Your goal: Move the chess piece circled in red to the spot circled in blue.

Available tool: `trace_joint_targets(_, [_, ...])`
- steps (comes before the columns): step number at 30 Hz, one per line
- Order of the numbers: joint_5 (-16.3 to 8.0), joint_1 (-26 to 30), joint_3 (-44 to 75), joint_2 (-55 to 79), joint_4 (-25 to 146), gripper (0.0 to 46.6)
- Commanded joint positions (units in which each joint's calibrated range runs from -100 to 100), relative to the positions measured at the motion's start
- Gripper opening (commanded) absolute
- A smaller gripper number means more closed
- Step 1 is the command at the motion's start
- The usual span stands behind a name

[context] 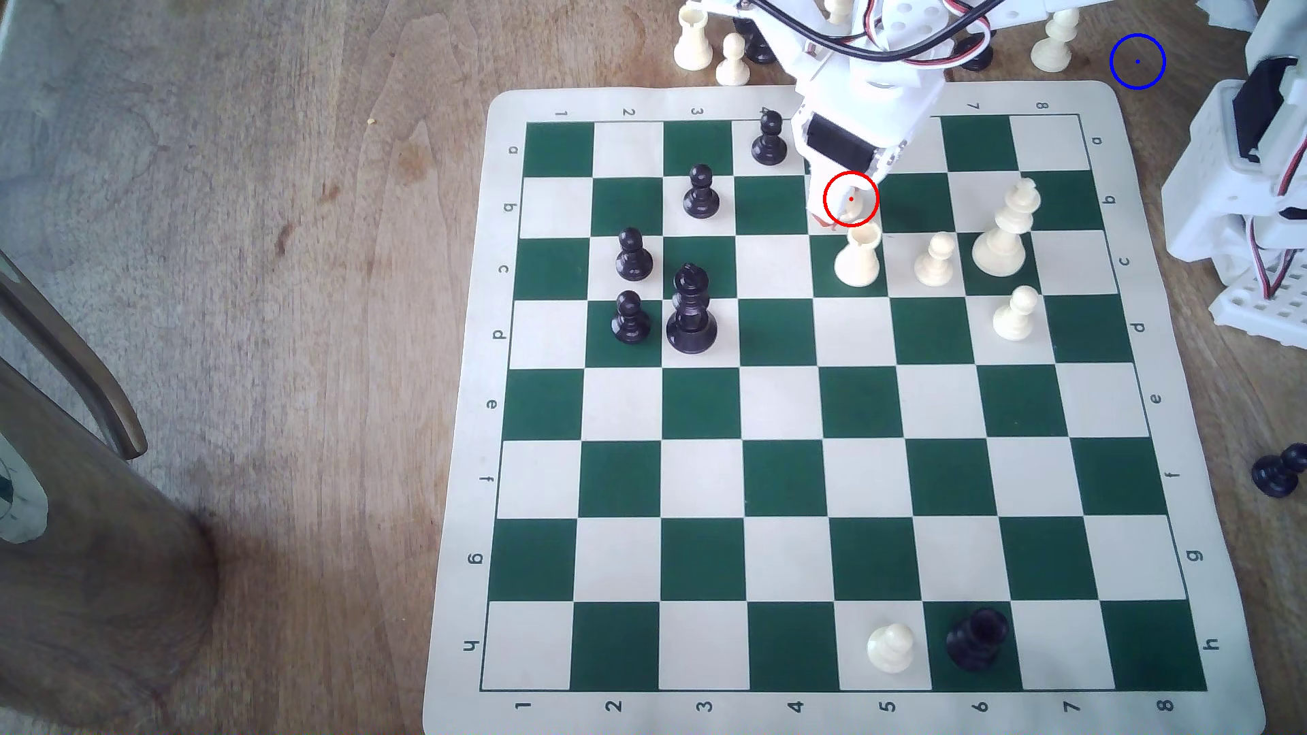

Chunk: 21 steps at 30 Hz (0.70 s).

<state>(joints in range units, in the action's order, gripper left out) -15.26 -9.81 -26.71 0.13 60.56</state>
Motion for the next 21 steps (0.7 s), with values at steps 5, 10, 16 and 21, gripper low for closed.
trace_joint_targets(5, [0.6,-0.2,0.4,-0.6,-0.1,4.0])
trace_joint_targets(10, [1.0,-0.5,0.7,-0.6,0.1,0.2])
trace_joint_targets(16, [1.4,-0.8,0.4,-1.4,0.5,0.2])
trace_joint_targets(21, [1.6,-2.1,4.9,-8.2,6.4,0.2])
